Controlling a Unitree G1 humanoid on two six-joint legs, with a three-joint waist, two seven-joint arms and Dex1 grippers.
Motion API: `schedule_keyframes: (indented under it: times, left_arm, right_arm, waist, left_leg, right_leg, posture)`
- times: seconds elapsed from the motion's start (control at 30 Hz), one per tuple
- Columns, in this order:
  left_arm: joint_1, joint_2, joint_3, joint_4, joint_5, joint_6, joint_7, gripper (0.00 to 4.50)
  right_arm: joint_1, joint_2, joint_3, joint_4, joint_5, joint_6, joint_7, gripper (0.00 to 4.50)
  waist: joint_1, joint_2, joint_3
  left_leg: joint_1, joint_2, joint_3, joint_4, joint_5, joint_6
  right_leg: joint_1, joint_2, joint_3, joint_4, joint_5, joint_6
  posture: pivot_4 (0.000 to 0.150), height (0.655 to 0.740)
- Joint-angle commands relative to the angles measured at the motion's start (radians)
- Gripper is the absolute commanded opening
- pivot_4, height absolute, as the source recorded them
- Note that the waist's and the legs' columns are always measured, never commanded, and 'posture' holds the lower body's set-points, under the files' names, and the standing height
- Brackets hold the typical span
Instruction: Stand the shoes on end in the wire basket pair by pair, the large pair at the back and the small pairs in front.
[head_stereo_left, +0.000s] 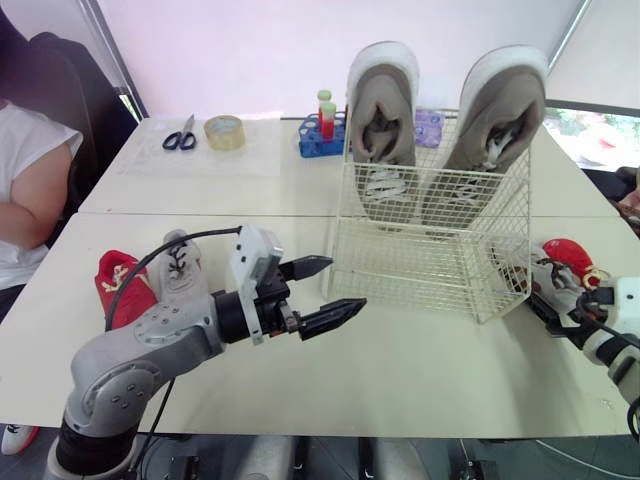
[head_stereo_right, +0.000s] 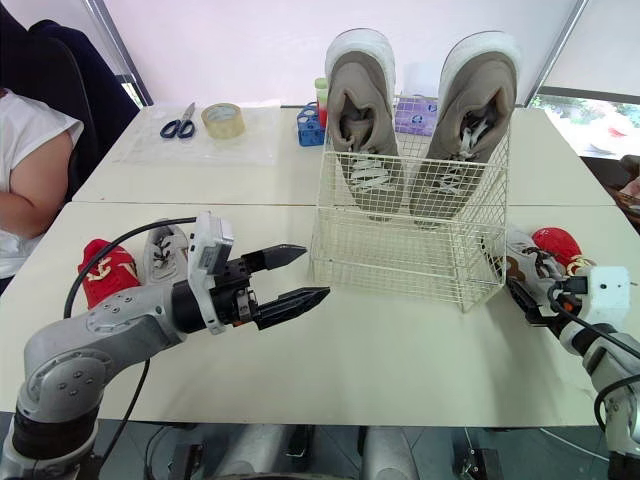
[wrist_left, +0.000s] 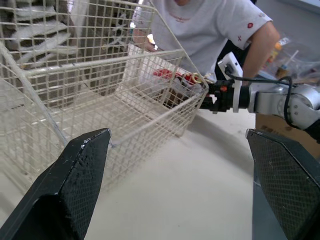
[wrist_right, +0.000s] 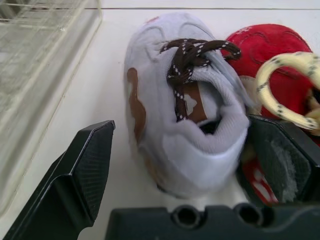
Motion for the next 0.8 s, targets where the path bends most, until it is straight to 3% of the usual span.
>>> schedule_keyframes:
  times: [0.03,0.13,0.27,0.4,0.6,0.8]
  left_arm:
    - [-0.008,0.006,-0.006,-0.013,0.021,-0.029,-0.001,4.45]
    - [-0.01,0.007,-0.008,-0.011,0.032,-0.035,0.0,4.5]
    - [-0.007,0.015,-0.006,-0.008,0.048,-0.038,-0.006,4.5]
    - [-0.006,0.024,-0.008,0.002,0.059,-0.041,-0.023,4.5]
    - [-0.059,0.043,-0.018,0.061,0.062,-0.042,-0.089,4.5]
    - [-0.178,0.032,0.024,0.191,-0.031,-0.019,-0.164,4.5]
  right_arm:
    - [-0.043,0.018,0.033,0.092,-0.049,-0.057,-0.003,4.5]
    - [-0.078,0.032,0.065,0.155,-0.105,-0.1,-0.037,3.68]
    - [-0.087,0.061,0.065,0.154,-0.112,-0.133,-0.045,1.81]
    - [-0.063,0.081,0.048,0.089,-0.1,-0.15,-0.051,0.38]
    - [-0.028,0.092,-0.03,-0.094,-0.061,-0.123,-0.109,0.38]
    - [-0.125,0.066,-0.13,-0.287,0.014,-0.029,-0.209,0.38]
  waist:
    - [-0.001,0.0,0.0]
    - [-0.004,-0.002,-0.001]
    - [-0.017,-0.006,-0.003]
    - [-0.025,-0.007,-0.004]
    - [-0.023,-0.006,-0.003]
    - [-0.026,-0.003,-0.001]
  left_leg:
    - [0.0,0.0,0.001,0.0,0.0,0.0]
    - [0.002,0.0,0.002,0.0,0.0,0.0]
    - [0.01,0.002,0.003,-0.002,0.0,0.0]
    - [0.011,0.002,0.003,-0.004,-0.001,0.0]
    - [0.01,0.002,0.003,-0.011,0.0,0.0]
    - [0.009,0.002,0.005,-0.012,0.0,0.0]
  right_leg:
    - [0.0,0.0,0.0,0.0,0.0,0.0]
    - [0.002,0.0,0.001,-0.001,0.0,0.0]
    - [0.01,-0.001,0.001,-0.002,0.0,0.0]
    - [0.01,-0.001,0.001,-0.002,0.0,0.0]
    - [0.004,-0.002,0.001,-0.002,-0.003,-0.002]
    - [0.002,-0.002,0.001,-0.002,-0.003,-0.002]
  posture:
    - [0.15,0.74]
    - [0.15,0.74]
    - [0.15,0.74]
    - [0.15,0.74]
    - [0.15,0.74]
    - [0.15,0.74]
